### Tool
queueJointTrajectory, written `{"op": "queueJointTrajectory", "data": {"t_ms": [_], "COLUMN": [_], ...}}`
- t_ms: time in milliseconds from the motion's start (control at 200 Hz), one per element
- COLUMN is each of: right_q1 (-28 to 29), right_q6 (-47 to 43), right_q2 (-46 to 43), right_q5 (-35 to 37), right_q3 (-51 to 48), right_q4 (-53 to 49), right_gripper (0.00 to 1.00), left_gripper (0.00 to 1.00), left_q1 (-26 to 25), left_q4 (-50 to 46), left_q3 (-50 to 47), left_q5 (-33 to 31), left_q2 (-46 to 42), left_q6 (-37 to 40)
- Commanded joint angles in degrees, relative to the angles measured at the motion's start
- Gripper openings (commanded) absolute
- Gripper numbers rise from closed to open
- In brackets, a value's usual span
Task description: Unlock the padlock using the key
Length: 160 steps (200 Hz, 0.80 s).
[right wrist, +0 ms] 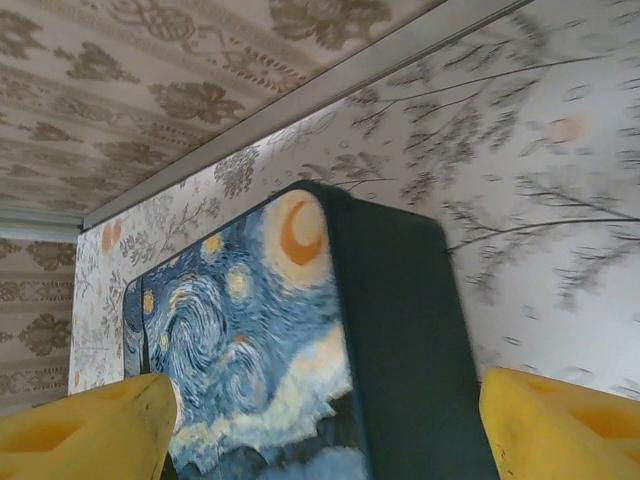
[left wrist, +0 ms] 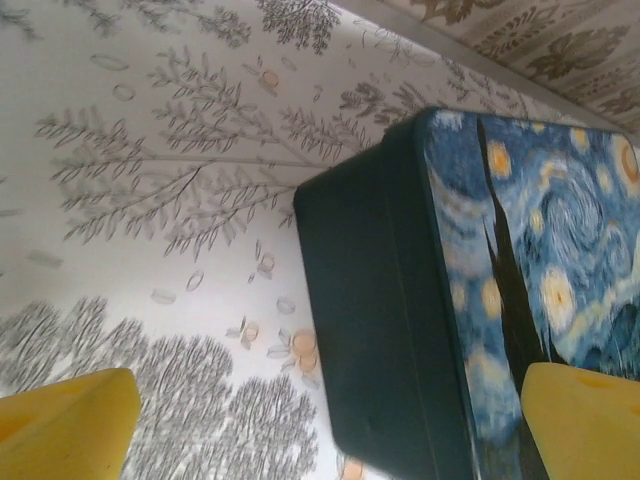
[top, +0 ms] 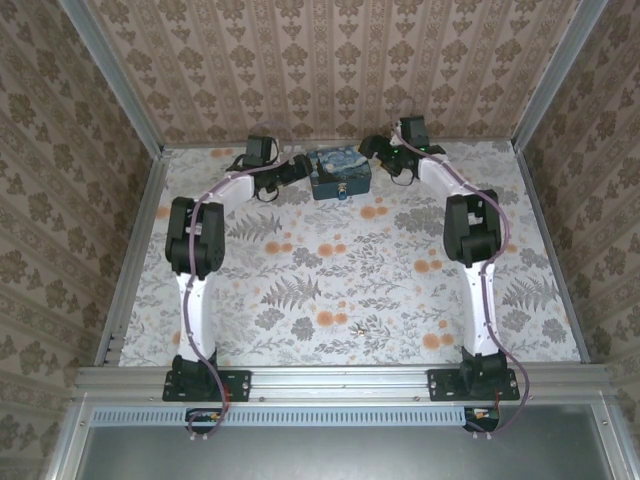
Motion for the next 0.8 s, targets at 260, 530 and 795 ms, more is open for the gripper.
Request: {"op": "queueJointTrajectory", "data": {"t_ms": [260,530,795], "right_q1": [3.07,4.54,6.11], "right_q6": [0.45,2.43,5.89], "right_q2": [0.53,-8.15,-20.97], "right_q5": [-1.79,-2.92,-1.66], "right_q3": [0.33,-16.78,-39.78], "right_q4": [-2.87,6.4,19.4], "right_gripper": [0.68,0.5,0.47], "left_gripper": [1.0,1.0,1.0], "left_q1": [-2.0,-4.08,-7.53], "left_q4": [0.16,3.7,8.25], "left_q3": [11.23,2.0,-12.85], "left_q5": [7.92,8.41,6.71], "left_q2": [7.52,2.15,-7.54], "left_q6": [-5.41,-4.63,-3.91]}}
